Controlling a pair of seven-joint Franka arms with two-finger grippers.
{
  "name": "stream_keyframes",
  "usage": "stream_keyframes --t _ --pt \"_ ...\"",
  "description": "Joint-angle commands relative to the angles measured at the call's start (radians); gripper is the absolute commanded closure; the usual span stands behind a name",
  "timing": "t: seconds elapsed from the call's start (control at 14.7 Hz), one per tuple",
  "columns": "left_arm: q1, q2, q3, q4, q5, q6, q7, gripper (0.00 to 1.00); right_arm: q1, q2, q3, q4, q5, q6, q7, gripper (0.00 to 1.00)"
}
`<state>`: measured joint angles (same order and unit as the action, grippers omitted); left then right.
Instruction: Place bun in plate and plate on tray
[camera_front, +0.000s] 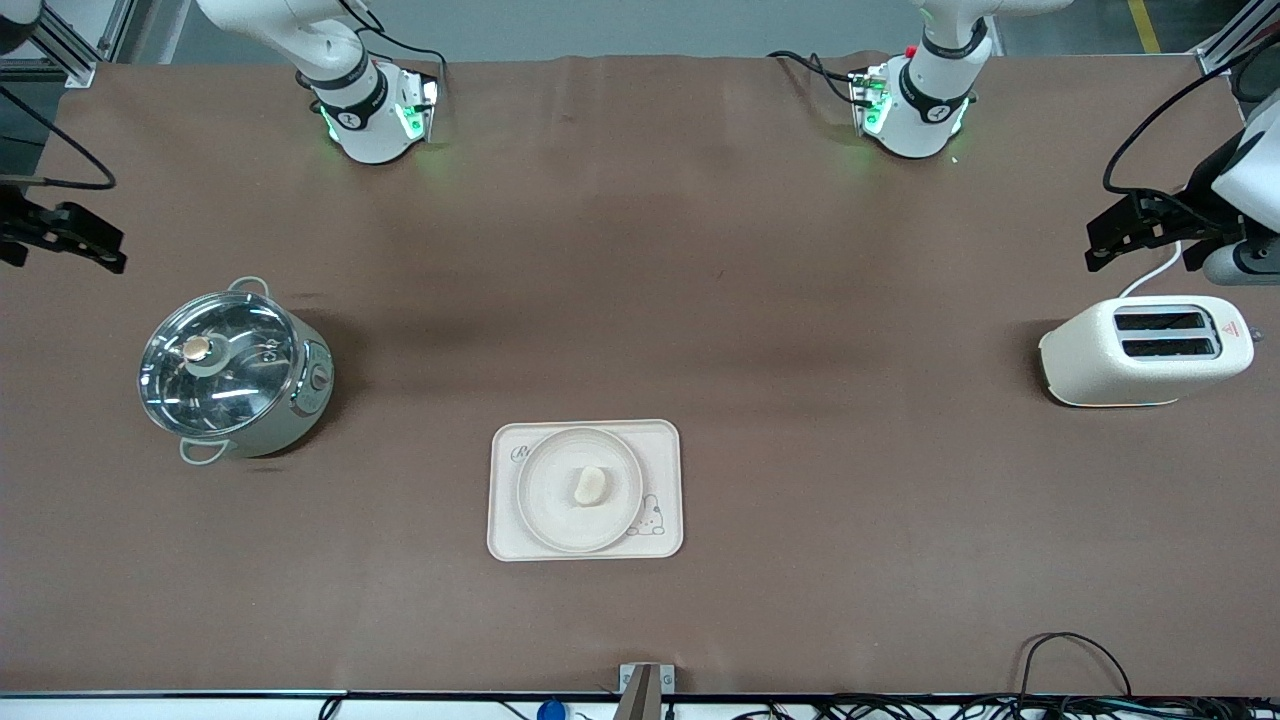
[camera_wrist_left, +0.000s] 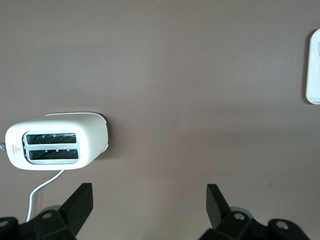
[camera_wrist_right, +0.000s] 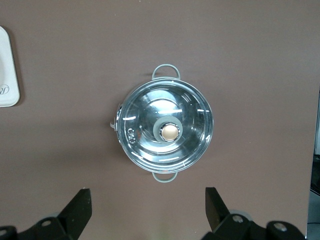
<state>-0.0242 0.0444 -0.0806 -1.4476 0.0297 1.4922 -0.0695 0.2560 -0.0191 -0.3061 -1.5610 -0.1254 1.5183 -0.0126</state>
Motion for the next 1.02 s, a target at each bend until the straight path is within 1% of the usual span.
stream_keyframes --t 0.0,0.34,0.41,0.48,0.55,0.61,0.75,0.82,0.95 --pt "-0.011 0.003 -0.001 0.016 0.013 -0.009 0.010 0.00 -0.004 -0.010 0.012 -0.011 -0.010 0.005 -0.007 0.00" --pt "-0.019 0.005 -0.001 0.018 0.015 -0.010 0.011 0.00 -0.017 -0.010 0.013 -0.011 -0.008 -0.004 -0.046 0.00" --pt "-0.017 0.003 -0.001 0.018 0.016 -0.013 0.011 0.00 -0.044 -0.010 0.027 -0.013 -0.003 -0.004 -0.046 0.00" --pt "-0.017 0.003 -0.001 0.018 0.015 -0.013 0.011 0.00 -0.122 -0.010 0.113 -0.011 0.019 -0.004 -0.046 0.00" --pt "-0.017 0.002 -0.002 0.018 0.015 -0.015 0.011 0.00 -0.202 -0.010 0.210 -0.011 0.023 0.000 -0.046 0.00" --pt "-0.017 0.002 -0.002 0.018 0.015 -0.020 0.011 0.00 -0.246 -0.010 0.258 -0.010 0.024 0.002 -0.046 0.00" --pt "-0.017 0.002 -0.002 0.018 0.015 -0.020 0.011 0.00 -0.315 -0.010 0.321 -0.005 0.032 -0.003 -0.043 0.00" --pt "-0.017 0.002 -0.002 0.018 0.015 -0.020 0.011 0.00 -0.328 -0.010 0.332 -0.005 0.053 -0.004 -0.044 0.00" --pt "-0.025 0.002 -0.002 0.018 0.015 -0.021 0.011 0.00 -0.328 -0.010 0.312 -0.007 0.127 0.003 -0.044 0.00"
